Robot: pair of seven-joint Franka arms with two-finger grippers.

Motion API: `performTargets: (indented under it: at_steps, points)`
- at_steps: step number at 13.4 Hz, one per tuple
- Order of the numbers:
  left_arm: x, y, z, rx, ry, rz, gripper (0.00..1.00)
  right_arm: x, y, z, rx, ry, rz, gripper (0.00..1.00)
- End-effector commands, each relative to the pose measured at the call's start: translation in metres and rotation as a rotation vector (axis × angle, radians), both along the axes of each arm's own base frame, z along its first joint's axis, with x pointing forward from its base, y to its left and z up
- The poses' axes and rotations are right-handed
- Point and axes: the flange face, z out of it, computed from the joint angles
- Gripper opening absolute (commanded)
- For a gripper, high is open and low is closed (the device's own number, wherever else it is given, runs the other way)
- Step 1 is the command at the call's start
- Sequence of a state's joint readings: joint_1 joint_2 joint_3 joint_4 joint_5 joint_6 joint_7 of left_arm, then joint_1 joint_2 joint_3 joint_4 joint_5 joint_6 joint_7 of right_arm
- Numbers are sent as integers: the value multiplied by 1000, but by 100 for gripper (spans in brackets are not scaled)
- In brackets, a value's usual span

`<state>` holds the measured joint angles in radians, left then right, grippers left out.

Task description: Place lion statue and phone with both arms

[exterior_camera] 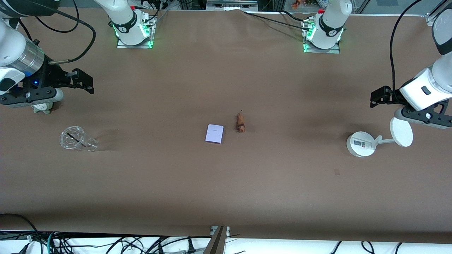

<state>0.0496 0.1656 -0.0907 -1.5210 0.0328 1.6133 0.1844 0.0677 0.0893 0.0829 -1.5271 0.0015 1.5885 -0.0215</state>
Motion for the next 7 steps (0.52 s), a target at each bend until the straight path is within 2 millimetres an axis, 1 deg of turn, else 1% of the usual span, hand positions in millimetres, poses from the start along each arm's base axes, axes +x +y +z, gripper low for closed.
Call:
performTargets:
  at_steps: [1, 5, 7]
  points:
    - [10, 1, 5, 0, -6, -16, 100, -1, 0, 2, -10, -8, 0, 100]
    - [10, 0, 2, -4, 4, -19, 100, -1, -1, 2, -11, -8, 0, 100]
    - [10, -1, -11, -4, 33, -22, 100, -1, -2, 2, -9, -10, 8, 100]
